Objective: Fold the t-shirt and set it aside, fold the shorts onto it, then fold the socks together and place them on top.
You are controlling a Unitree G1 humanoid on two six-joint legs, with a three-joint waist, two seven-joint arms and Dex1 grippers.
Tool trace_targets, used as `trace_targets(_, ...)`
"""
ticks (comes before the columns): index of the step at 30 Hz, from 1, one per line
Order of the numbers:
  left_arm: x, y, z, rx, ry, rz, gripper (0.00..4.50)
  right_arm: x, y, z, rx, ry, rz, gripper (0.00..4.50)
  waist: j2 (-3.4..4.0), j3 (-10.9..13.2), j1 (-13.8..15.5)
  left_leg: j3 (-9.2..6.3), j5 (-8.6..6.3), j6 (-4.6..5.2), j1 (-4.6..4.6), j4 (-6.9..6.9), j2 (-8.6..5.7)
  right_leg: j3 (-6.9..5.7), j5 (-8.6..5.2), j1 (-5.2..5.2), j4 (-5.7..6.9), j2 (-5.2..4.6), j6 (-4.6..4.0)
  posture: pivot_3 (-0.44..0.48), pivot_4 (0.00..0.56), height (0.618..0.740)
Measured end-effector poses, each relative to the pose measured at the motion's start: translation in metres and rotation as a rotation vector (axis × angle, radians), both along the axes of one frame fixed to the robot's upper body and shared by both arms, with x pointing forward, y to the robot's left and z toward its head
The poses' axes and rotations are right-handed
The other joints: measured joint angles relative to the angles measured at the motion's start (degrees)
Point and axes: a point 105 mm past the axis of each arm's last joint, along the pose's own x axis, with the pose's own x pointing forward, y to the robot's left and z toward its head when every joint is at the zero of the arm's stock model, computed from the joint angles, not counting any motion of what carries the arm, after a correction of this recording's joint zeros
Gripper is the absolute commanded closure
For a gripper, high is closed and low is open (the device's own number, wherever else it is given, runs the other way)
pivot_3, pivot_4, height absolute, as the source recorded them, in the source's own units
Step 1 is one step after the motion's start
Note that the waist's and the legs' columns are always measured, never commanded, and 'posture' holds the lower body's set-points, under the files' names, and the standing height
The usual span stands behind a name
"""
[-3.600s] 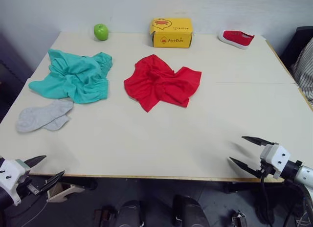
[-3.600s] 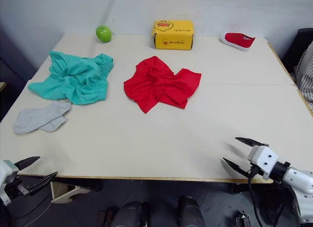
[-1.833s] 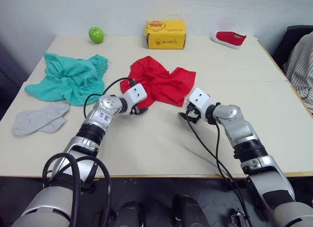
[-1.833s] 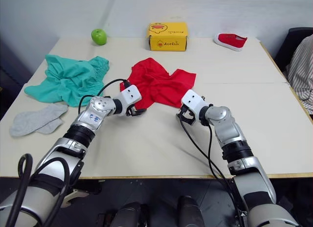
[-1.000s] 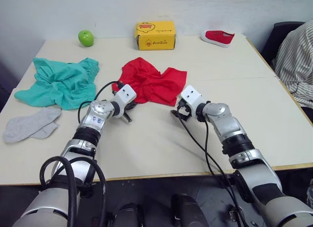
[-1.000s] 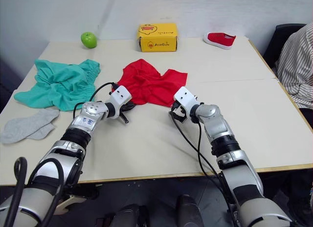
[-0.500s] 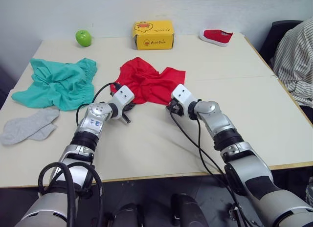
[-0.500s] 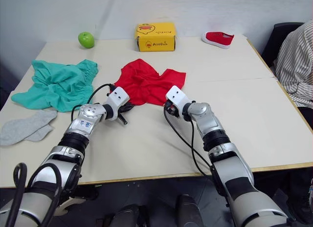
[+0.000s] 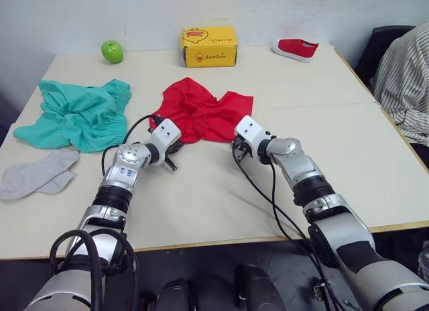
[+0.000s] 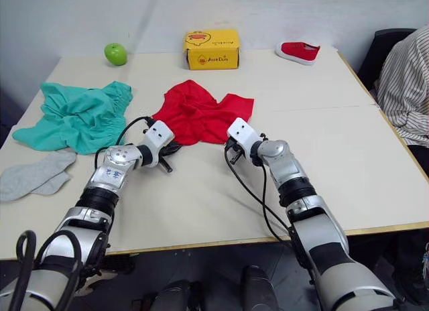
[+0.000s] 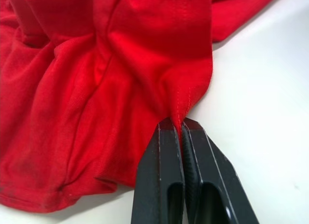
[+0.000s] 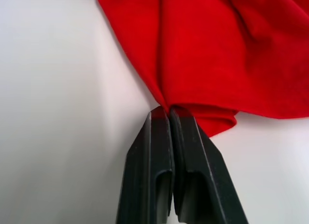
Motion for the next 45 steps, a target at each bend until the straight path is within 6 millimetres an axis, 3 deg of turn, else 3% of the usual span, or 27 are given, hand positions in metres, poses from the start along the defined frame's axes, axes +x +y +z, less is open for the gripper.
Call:
trace_targets(3,-0.017,0.008,0.001,-0.027,0.000,-0.068,4.50,-0.009,-0.020,0.005,-0.018,0.023,0.044,4.47,0.00,0.0,0.0,0.22,0.00,0.01,-0.27,-0.06,-0.02,-0.01,-0.01,-0.43,0.03,-0.01,-0.01,0.000,0.150,0.740)
trace_targets(6,-0.044,0.015,-0.002,-0.022,0.015,-0.178,4.50,-0.036,-0.032,0.006,-0.035,0.052,0.208,4.47,0.03,0.1,0.1,0.30,-0.03,0.02,-0.31,-0.18,-0.02,-0.04,-0.02,-0.50,-0.10,0.03,-0.02,0.000,0.150,0.740)
trace_targets(10,-0.076,0.046,-0.002,0.010,0.016,-0.229,4.50,-0.062,-0.061,0.001,-0.109,0.092,0.305,4.47,-0.01,0.2,0.3,0.36,-0.09,0.05,-0.32,-0.15,0.01,-0.08,-0.02,-0.46,-0.28,0.01,-0.02,0.000,0.150,0.740)
trace_targets(12,-0.092,0.055,0.005,0.018,-0.015,-0.255,4.50,-0.074,-0.065,0.000,-0.133,0.084,0.361,4.47,-0.04,0.3,0.6,0.36,-0.10,0.04,-0.27,-0.13,0.04,-0.06,-0.01,-0.44,-0.30,-0.04,-0.02,0.000,0.150,0.740)
trace_targets(15,-0.114,0.067,0.007,0.009,-0.029,-0.254,4.50,-0.087,-0.073,-0.006,-0.151,0.090,0.396,4.47,-0.04,0.3,1.0,0.36,-0.15,-0.01,-0.25,-0.13,0.07,-0.04,-0.01,-0.46,-0.41,-0.17,-0.03,0.000,0.150,0.740)
trace_targets(20,-0.152,0.078,-0.012,0.004,0.026,-0.227,4.50,-0.094,-0.087,-0.015,-0.156,0.056,0.351,4.47,-0.04,0.3,1.2,0.36,-0.25,-0.08,-0.25,-0.14,0.12,-0.04,-0.05,-0.47,-0.50,-0.29,-0.11,0.000,0.150,0.740)
trace_targets(21,-0.156,0.078,-0.014,0.005,0.032,-0.221,4.50,-0.093,-0.089,-0.015,-0.152,0.046,0.329,4.47,-0.04,0.3,1.2,0.35,-0.27,-0.10,-0.23,-0.14,0.13,-0.05,-0.04,-0.47,-0.48,-0.29,-0.14,0.000,0.150,0.740)
trace_targets(24,-0.159,0.079,-0.013,0.006,0.016,-0.194,4.50,-0.090,-0.094,-0.017,-0.133,0.010,0.269,3.88,-0.04,0.3,1.4,0.33,-0.36,-0.30,-0.18,-0.14,0.15,-0.05,0.02,-0.46,-0.46,-0.30,-0.27,0.000,0.150,0.740)
trace_targets(30,-0.167,0.069,-0.014,-0.024,0.019,-0.171,4.50,-0.101,-0.111,-0.016,-0.122,-0.093,0.167,1.99,-0.04,0.3,2.5,0.34,-0.33,-0.22,-0.17,-0.16,0.19,-0.05,-0.02,-0.47,-0.48,-0.23,-0.37,0.000,0.150,0.740)
trace_targets(33,-0.173,0.070,-0.021,-0.057,0.048,-0.141,4.50,-0.119,-0.121,-0.018,-0.157,-0.102,0.148,1.99,-0.04,0.3,2.7,0.33,-0.40,-0.16,-0.20,-0.17,0.23,-0.09,-0.06,-0.46,-0.56,-0.16,-0.45,0.000,0.150,0.740)
trace_targets(37,-0.174,0.065,-0.023,-0.071,0.066,-0.131,4.50,-0.135,-0.119,-0.023,-0.163,-0.071,0.134,1.99,-0.05,0.3,2.7,0.34,-0.42,-0.11,-0.17,-0.14,0.23,-0.08,-0.06,-0.42,-0.56,-0.13,-0.44,0.000,0.150,0.740)
trace_targets(45,-0.167,0.059,-0.018,-0.078,0.052,-0.149,4.50,-0.123,-0.105,-0.022,-0.167,-0.089,0.100,1.99,-0.11,0.3,2.2,0.35,-0.46,-0.20,-0.03,-0.14,0.42,-0.06,-0.04,-0.42,-0.39,0.01,-0.60,0.000,0.150,0.740)
